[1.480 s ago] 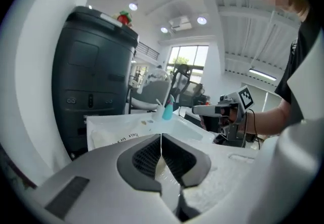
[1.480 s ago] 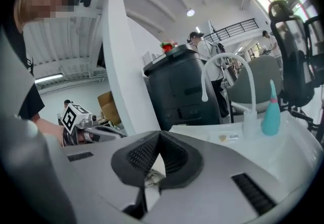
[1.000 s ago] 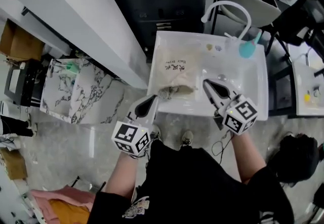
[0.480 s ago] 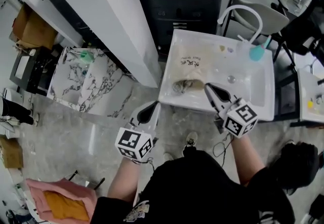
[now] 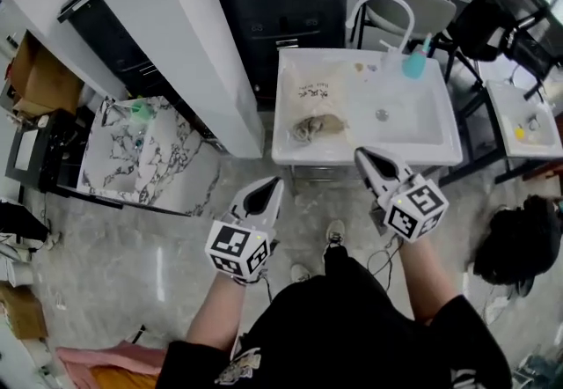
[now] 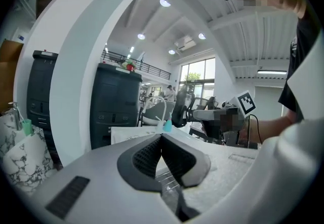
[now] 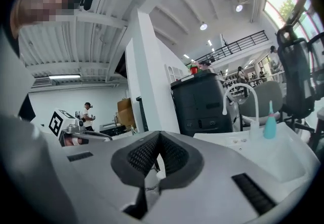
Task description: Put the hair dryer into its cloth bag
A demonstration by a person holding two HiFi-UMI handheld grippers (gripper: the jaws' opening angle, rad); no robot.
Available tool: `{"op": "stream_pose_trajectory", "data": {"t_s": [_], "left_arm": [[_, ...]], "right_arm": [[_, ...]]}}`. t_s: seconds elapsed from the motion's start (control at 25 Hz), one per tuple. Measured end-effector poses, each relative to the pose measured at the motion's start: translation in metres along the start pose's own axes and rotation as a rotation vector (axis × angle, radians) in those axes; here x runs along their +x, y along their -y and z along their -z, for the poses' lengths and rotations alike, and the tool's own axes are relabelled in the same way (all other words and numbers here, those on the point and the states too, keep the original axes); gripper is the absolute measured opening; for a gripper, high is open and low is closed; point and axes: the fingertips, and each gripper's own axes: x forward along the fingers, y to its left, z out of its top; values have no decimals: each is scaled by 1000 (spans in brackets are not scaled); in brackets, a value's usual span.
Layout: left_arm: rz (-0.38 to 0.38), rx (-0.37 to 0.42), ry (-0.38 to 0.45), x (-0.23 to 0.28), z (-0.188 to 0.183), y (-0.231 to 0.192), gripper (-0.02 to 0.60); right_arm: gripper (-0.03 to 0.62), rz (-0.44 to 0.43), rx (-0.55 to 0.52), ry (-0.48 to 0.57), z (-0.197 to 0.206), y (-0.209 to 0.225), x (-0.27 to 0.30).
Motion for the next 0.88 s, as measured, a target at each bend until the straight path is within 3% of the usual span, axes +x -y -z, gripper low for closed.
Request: {"op": "stream_pose_trajectory", "data": {"t_s": [0.4,0.68,0.88], "left_arm": [[89,7,16,-31,10,62,3],[79,17,15,-36,12,98,3],[31,9,24,-26,11,130,3]], "right_arm": [[-2,129,-9,2,12,-33,-87],[-2,109,-15,11,9,-35,-119],[-2,56,-19,10,7,-23,-143]]}}
